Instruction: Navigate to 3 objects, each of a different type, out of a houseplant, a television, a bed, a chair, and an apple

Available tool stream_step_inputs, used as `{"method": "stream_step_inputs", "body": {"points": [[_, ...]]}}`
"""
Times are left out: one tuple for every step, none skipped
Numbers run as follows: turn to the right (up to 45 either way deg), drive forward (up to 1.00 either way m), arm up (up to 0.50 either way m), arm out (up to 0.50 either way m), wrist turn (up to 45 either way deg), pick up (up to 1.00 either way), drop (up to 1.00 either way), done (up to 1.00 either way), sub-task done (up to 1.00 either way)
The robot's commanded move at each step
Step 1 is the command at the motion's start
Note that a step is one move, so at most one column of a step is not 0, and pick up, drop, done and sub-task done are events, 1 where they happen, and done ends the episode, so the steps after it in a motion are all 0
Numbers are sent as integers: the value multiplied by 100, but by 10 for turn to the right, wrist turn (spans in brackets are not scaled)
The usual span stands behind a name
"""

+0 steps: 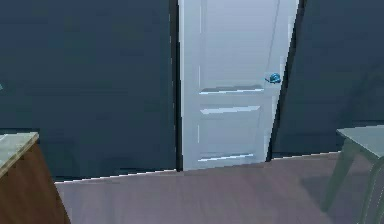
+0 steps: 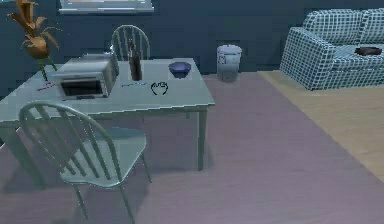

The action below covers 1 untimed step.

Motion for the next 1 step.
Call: {"method": "stream_step_inputs", "body": {"points": [[120,0,0,0,0,0,0,0,0]]}}
